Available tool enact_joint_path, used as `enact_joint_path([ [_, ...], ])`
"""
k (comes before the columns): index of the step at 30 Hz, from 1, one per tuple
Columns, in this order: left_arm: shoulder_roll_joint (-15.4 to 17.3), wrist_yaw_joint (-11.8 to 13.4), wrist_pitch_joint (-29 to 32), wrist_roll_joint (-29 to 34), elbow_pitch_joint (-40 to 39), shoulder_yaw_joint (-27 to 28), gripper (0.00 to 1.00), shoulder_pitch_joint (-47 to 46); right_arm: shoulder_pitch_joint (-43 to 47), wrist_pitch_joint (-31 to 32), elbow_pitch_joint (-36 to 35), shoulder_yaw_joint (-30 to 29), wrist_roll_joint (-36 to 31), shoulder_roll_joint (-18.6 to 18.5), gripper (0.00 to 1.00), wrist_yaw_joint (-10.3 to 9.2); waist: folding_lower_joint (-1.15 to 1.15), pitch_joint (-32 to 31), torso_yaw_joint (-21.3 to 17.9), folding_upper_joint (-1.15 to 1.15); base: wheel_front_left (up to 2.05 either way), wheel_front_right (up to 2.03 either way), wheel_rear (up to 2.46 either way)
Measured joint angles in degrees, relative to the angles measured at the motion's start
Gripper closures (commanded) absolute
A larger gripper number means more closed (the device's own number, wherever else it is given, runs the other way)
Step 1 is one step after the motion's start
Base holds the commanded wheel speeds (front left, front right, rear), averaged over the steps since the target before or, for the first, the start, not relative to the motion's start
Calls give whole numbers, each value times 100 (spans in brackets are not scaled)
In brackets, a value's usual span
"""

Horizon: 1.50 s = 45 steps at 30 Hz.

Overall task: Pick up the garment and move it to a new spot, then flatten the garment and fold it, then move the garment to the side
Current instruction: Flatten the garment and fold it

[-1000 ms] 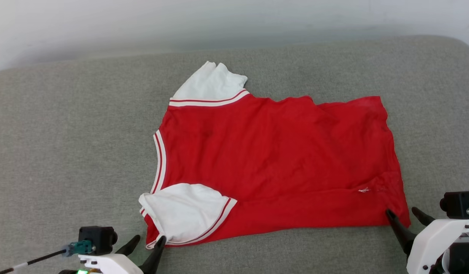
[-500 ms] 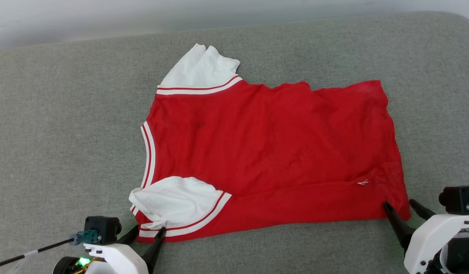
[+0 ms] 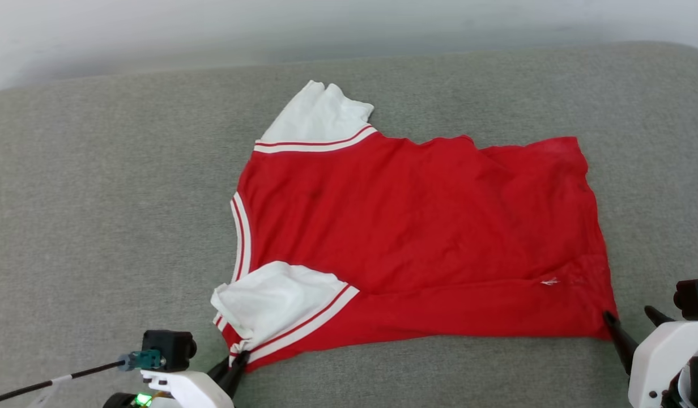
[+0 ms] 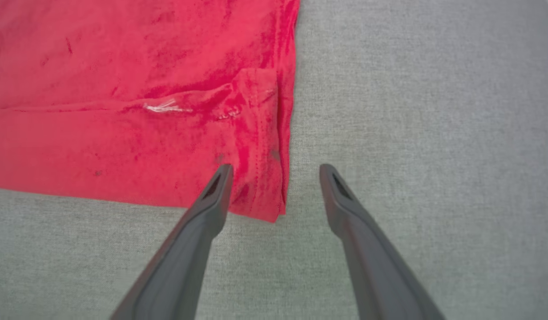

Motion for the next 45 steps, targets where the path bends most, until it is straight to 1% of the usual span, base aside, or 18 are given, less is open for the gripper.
enact_joint_path([
  [3, -8, -42, -31, -49, -267, -2, 100, 60, 12, 159, 147, -111, -147, 34, 0, 0, 0, -25, 113, 0, 0, 0, 0],
  [7, 116, 4, -5, 9, -581, -7, 100, 85, -39, 309, 379, -164, -248, 88, 0, 0, 0, 36, 218, 0, 0, 0, 0],
  [15, 193, 58, 58, 115, -865, -40, 100, 39, -234, 403, 786, -110, -189, 205, 0, -3, 0, 265, 387, 0, 0, 0, 0],
  [16, 194, 58, 63, 115, -869, -45, 100, 35, -241, 411, 815, -96, -153, 201, 53, -12, 0, 288, 404, 0, 0, 0, 0],
  [17, 197, 57, 64, 115, -869, -55, 100, 35, -248, 412, 839, -90, -138, 189, 91, -12, 0, 302, 421, 0, 0, 0, 0],
  [18, 205, 53, 73, 122, -861, -73, 100, 35, -251, 399, 859, -88, -132, 179, 100, -11, 0, 301, 436, 0, 0, 0, 0],
  [22, 288, -25, 134, 158, -755, -155, 100, 65, -242, 375, 958, -67, -57, 166, 100, 0, 0, 177, 449, 0, 0, 0, 0],
  [26, 344, -45, 170, 165, -669, -221, 100, 149, -95, 398, 905, -221, -5, 143, 100, 4, 0, -14, 428, 0, 0, 0, 0],
  [36, 501, -3, 237, -110, -704, -315, 100, 800, 861, 871, 112, -467, 259, -52, 100, 5, 0, -463, 370, 0, 0, 0, 0],
  [39, 502, 4, 208, -144, -720, -338, 100, 910, 1051, 1002, -37, -506, 260, -53, 100, 5, 0, -501, 349, 0, 0, 0, 0],
  [43, 437, -4, 165, -146, -623, -355, 100, 910, 1121, 1014, -87, -534, 267, 10, 100, 4, 0, -485, 355, 0, 0, 0, 0],
  [44, 417, -27, 160, -146, -581, -361, 68, 903, 1121, 1012, -78, -530, 243, 23, 74, 4, 0, -474, 356, 0, 0, 0, 0],
  [45, 409, -45, 160, -138, -538, -377, 19, 893, 1118, 1009, -65, -504, 230, 21, 0, 4, 0, -462, 357, 0, 0, 0, 0],
])
